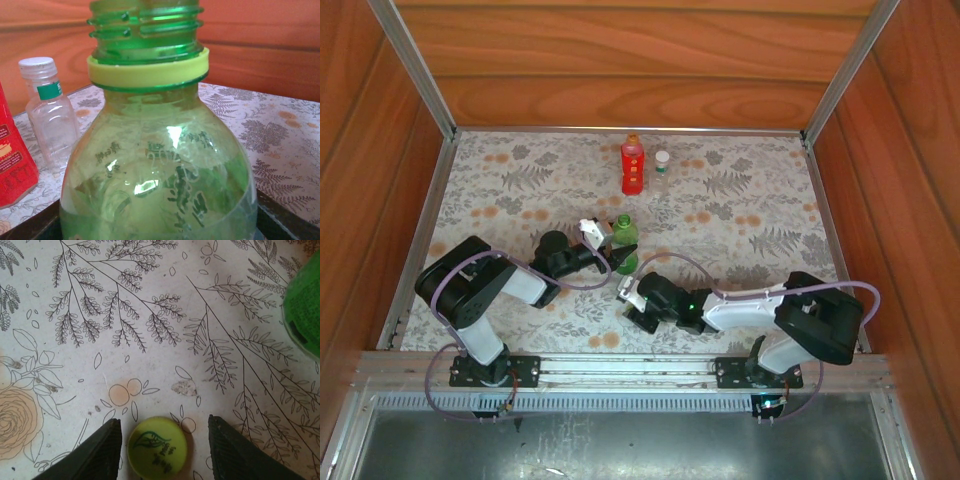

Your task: Screw on the bottle caps

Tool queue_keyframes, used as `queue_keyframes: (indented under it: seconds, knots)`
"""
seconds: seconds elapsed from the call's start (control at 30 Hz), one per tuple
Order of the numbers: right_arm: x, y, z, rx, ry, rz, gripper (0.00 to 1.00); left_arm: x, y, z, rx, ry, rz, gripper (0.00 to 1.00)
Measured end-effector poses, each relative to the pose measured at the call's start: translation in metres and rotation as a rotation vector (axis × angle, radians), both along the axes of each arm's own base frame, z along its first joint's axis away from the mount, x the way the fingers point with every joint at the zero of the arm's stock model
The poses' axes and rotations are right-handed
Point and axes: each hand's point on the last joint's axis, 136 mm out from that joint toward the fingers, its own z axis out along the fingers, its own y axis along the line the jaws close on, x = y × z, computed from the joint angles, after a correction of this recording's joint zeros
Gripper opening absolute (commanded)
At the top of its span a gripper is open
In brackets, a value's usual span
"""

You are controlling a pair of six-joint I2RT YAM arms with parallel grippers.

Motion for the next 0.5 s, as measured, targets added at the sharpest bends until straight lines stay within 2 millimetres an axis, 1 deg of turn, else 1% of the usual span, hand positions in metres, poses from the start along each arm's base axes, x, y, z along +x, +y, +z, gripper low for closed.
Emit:
queue_keyframes:
  seconds: [0.13,0.3,0.5]
  knots:
    - [-0.0015,0.0009,-0.0020,-0.005,0.010,0.007,0.43,-0.0001,0.0000,0.0000,0.000,0.000,0.000,0.67]
    - [-0.0036,-0.0017,-0.0046,-0.018,0.021,0.010,0.41,-0.0001,0.0000,0.0000,0.000,-0.001,0.000,0.67]
    - [-0.0042,-0.0032,-0.0059,-0.027,0.024,0.010,0.34,-0.0001,-0.0001,0.0000,0.001,-0.003,-0.001,0.67]
